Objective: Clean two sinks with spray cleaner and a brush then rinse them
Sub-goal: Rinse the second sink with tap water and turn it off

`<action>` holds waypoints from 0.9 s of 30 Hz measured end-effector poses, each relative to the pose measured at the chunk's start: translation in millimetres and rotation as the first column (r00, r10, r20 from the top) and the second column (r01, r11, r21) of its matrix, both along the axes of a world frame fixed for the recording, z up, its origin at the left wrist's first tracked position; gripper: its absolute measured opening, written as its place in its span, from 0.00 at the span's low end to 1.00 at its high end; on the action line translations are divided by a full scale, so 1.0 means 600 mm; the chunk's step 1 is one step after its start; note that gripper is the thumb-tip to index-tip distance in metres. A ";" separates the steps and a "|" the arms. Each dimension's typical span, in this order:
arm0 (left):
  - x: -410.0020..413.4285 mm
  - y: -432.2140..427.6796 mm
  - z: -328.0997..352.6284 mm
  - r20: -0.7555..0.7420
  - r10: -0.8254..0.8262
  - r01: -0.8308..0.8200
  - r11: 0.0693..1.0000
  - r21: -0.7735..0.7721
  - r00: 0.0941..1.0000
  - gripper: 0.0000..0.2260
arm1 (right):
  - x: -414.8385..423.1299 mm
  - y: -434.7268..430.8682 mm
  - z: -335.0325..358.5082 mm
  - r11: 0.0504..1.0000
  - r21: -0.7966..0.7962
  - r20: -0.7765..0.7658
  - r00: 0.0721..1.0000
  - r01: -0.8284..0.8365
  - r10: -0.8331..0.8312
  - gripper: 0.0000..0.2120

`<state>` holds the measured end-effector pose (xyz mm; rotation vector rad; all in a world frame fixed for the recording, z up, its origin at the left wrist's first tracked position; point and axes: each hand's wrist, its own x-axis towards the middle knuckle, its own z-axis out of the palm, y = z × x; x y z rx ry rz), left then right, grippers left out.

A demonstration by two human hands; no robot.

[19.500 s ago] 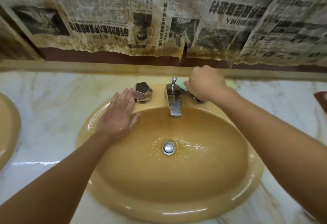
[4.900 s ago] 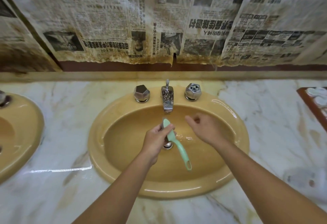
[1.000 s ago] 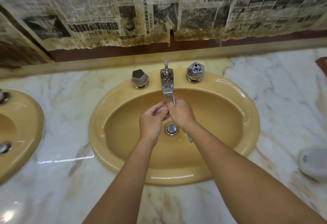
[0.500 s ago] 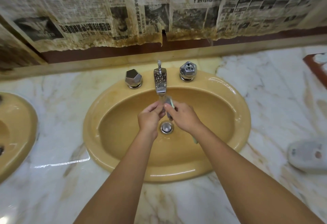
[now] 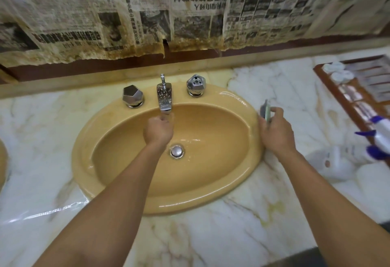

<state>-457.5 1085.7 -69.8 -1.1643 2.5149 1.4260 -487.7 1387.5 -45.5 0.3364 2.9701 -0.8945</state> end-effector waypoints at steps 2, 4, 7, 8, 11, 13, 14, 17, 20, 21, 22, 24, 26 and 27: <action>0.008 -0.005 -0.007 -0.004 -0.086 0.086 0.994 -0.073 0.996 0.10 | -0.006 0.017 -0.006 0.998 0.069 -0.011 1.000 -0.002 0.003 0.20; 0.020 -0.008 -0.011 0.017 -0.222 0.222 0.968 -0.114 0.975 0.11 | -0.011 0.028 -0.016 0.992 0.121 0.003 0.999 -0.033 0.033 0.20; 0.049 -0.019 -0.020 0.013 -0.353 0.352 0.931 -0.094 0.936 0.16 | -0.013 0.029 -0.027 0.972 0.236 0.046 0.999 -0.001 -0.010 0.22; 0.057 -0.026 -0.026 0.027 -0.396 0.396 0.909 -0.131 0.918 0.16 | -0.009 0.021 -0.027 0.959 0.283 -0.014 1.000 0.029 -0.026 0.22; 0.079 -0.049 -0.037 0.208 -0.571 0.607 0.738 -0.295 0.794 0.18 | 0.015 -0.041 -0.008 0.979 0.204 -0.358 0.932 0.027 0.049 0.17; 0.088 -0.069 -0.043 0.371 -0.663 0.759 0.554 -0.342 0.650 0.22 | 0.031 -0.102 -0.004 0.991 0.023 -0.427 0.895 -0.131 0.128 0.10; 0.091 -0.080 -0.046 0.450 -0.687 0.821 0.455 -0.346 0.571 0.23 | 0.037 -0.137 -0.005 0.975 -0.135 -0.332 0.935 -0.177 0.124 0.08; 0.099 -0.121 -0.063 0.657 -0.666 0.934 0.224 -0.277 0.354 0.27 | 0.050 -0.249 -0.018 0.622 -0.759 0.374 0.911 0.193 0.173 0.14; 0.110 -0.174 -0.079 0.792 -0.582 0.968 -0.031 -0.249 0.185 0.31 | 0.039 -0.333 -0.033 0.180 -0.750 0.653 0.668 0.637 0.357 0.22; 0.111 -0.191 -0.081 0.831 -0.540 0.956 -0.153 -0.250 0.131 0.32 | 0.031 -0.356 -0.033 0.092 -0.707 0.682 0.643 0.701 0.348 0.23; 0.112 -0.207 -0.081 0.867 -0.489 0.931 -0.262 -0.253 0.097 0.33 | 0.022 -0.374 -0.032 0.015 -0.671 0.706 0.633 0.741 0.318 0.24; 0.101 -0.228 -0.076 0.913 -0.395 0.857 -0.433 -0.280 0.099 0.34 | 0.006 -0.395 -0.030 -0.100 -0.638 0.709 0.634 0.763 0.310 0.24; 0.078 -0.239 -0.068 0.911 -0.378 0.778 -0.519 -0.354 0.162 0.33 | 0.002 -0.400 -0.023 -0.152 -0.636 0.648 0.631 0.756 0.426 0.25; 0.065 -0.244 -0.066 0.894 -0.400 0.746 -0.529 -0.404 0.201 0.32 | 0.001 -0.401 -0.021 -0.143 -0.647 0.616 0.624 0.749 0.481 0.26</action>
